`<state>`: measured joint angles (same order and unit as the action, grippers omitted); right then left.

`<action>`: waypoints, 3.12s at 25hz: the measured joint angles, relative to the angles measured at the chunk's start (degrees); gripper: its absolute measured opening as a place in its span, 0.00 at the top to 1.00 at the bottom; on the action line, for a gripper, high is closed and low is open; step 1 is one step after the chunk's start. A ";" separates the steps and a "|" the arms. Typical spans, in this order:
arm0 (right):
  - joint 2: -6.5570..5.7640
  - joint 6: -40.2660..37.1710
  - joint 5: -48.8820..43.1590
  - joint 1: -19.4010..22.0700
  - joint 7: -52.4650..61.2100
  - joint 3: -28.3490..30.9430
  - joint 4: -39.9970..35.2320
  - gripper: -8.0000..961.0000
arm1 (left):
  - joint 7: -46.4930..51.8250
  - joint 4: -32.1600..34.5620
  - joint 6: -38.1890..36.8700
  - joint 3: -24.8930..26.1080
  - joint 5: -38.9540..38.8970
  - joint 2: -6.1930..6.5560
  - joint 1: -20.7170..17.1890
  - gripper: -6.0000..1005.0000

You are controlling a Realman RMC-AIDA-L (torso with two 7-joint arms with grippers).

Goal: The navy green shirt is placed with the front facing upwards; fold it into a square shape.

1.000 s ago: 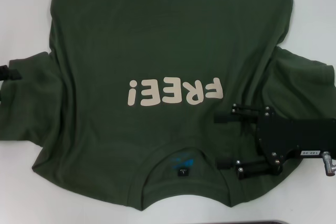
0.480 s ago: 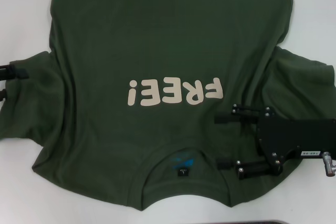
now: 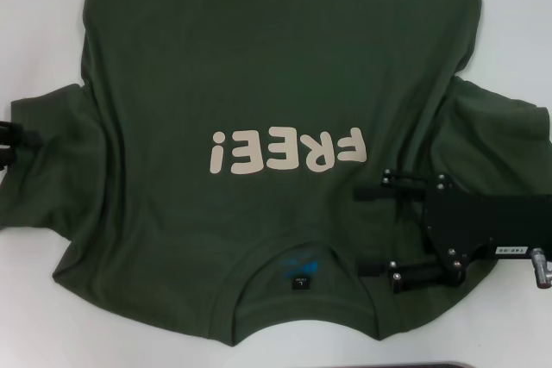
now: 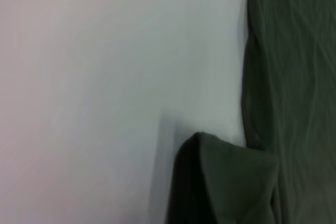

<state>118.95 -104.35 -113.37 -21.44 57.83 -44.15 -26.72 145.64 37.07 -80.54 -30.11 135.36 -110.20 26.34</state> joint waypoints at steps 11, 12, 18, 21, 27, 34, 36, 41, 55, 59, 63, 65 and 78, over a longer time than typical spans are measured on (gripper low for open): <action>-0.04 -0.07 0.00 -0.43 0.00 0.47 0.00 0.04 | -0.62 0.20 -0.77 0.24 1.07 0.58 0.02 0.91; -0.04 -0.07 0.00 -0.44 0.00 0.49 0.00 0.04 | -0.73 0.18 -0.90 0.24 1.07 0.59 0.02 0.94; -0.04 0.00 0.00 -0.48 0.00 0.96 0.00 0.04 | -1.60 0.29 -3.47 0.72 0.61 0.97 0.22 0.96; -0.04 0.22 0.00 -0.54 0.00 1.07 0.00 0.04 | -1.80 0.65 -5.17 1.23 -0.03 1.24 0.46 0.96; 0.01 0.18 -0.01 -0.62 0.00 1.09 0.00 0.04 | -1.57 1.06 -6.42 2.18 -2.69 2.47 0.55 0.96; 0.04 -0.04 0.00 -0.62 0.00 1.19 0.00 0.04 | -1.49 1.76 -7.03 4.83 -3.07 3.03 0.23 0.95; 0.05 -0.06 0.00 -0.62 0.00 1.19 0.00 0.04 | -1.49 1.97 -7.23 5.64 -3.09 3.17 0.14 0.95; 0.05 -0.07 0.00 -0.62 0.00 1.18 0.00 0.04 | -1.34 2.15 -7.00 7.00 -2.69 3.31 -0.08 0.95; -0.01 -0.14 -0.01 -0.77 0.00 1.18 0.00 0.04 | -2.23 2.49 -6.44 6.86 -1.95 3.33 -0.84 0.94; 0.03 -0.16 -0.01 -0.80 0.00 1.40 0.00 0.04 | -6.74 2.86 -7.22 6.87 -1.93 3.16 -1.38 0.94; 0.03 -0.16 -0.01 -0.78 0.00 1.54 0.00 0.04 | -6.77 3.67 -7.04 6.78 -1.71 2.56 -1.98 0.94; 0.01 -0.16 -0.01 -0.78 0.00 1.58 0.00 0.04 | -5.48 3.77 -7.52 6.75 -1.38 2.72 -2.01 0.87; -0.05 -0.13 -0.01 -0.79 0.00 1.62 0.00 0.04 | 4.55 4.70 -7.40 6.45 4.37 3.27 -1.54 0.26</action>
<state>118.91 -104.47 -113.38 -22.23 57.83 -42.53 -26.72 150.19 41.78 -87.94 -23.65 139.74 -106.93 24.81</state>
